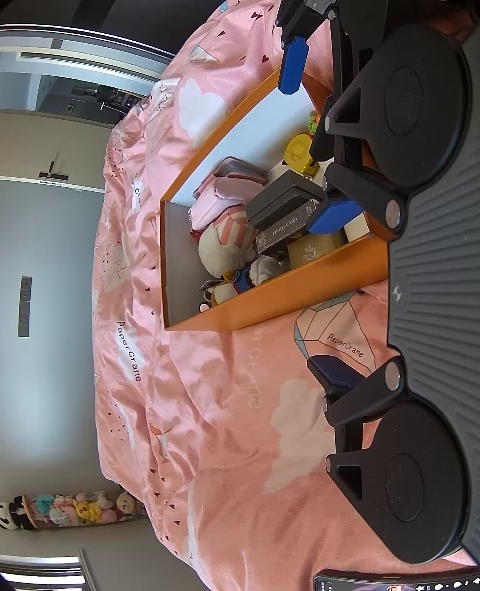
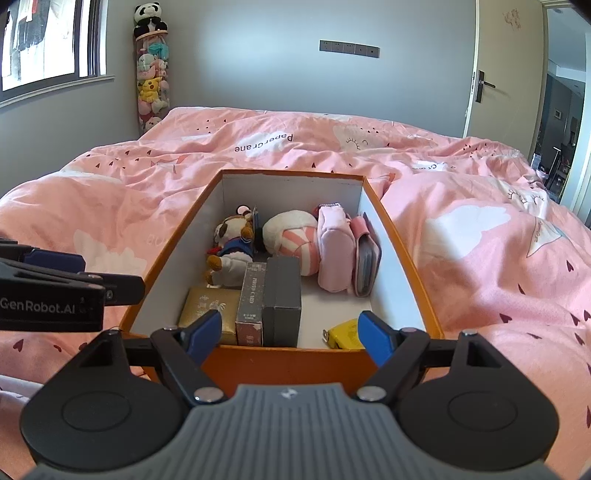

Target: Organize objects

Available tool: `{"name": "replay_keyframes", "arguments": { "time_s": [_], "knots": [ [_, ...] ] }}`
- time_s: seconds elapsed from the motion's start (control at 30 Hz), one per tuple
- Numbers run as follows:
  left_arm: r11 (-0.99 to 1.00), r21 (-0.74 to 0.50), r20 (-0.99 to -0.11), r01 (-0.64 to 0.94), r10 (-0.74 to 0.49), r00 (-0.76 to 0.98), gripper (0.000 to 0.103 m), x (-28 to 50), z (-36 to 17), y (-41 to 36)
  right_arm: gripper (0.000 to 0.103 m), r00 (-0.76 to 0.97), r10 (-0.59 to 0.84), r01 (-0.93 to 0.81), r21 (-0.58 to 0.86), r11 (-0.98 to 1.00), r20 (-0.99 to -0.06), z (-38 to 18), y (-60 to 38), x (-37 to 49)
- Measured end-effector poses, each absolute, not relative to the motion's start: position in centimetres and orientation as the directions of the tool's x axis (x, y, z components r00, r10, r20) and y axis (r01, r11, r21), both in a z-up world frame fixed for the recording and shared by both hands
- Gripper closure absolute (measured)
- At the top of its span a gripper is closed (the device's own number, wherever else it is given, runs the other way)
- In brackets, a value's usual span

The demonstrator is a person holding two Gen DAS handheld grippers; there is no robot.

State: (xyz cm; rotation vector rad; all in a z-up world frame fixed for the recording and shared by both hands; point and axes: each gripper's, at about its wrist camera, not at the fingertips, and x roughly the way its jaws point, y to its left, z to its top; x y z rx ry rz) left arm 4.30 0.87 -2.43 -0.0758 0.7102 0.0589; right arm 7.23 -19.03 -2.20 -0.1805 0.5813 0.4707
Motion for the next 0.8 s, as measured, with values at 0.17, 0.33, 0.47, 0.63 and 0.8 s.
{"name": "replay_keyframes", "arguments": {
  "time_s": [0.17,0.33,0.47,0.63,0.8],
  "knots": [
    [0.995,-0.053,-0.667,-0.089,0.031,0.744,0.015,4.41,-2.76,0.96,0.021,0.734,0.372,-0.473,-0.035,0.880,-0.569,-2.36,-19.01,7.17],
    [0.995,-0.049,-0.672,-0.093,0.036,0.740,0.015,4.46,-2.81,0.90,0.021,0.732,0.373,-0.474,-0.032,0.880,-0.570,-2.38,-19.03,7.22],
    [0.994,-0.049,-0.673,-0.093,0.036,0.739,0.015,4.46,-2.82,0.91,0.021,0.731,0.374,-0.474,-0.031,0.880,-0.570,-2.40,-19.06,7.22],
    [0.994,-0.050,-0.679,-0.097,0.037,0.734,0.015,4.42,-2.92,1.16,0.020,0.731,0.375,-0.474,-0.029,0.880,-0.571,-2.43,-19.05,7.20],
    [0.994,-0.043,-0.681,-0.098,0.042,0.731,0.014,4.47,-2.88,1.19,0.020,0.731,0.374,-0.474,-0.030,0.880,-0.571,-2.44,-19.03,7.20]
  ]
}}
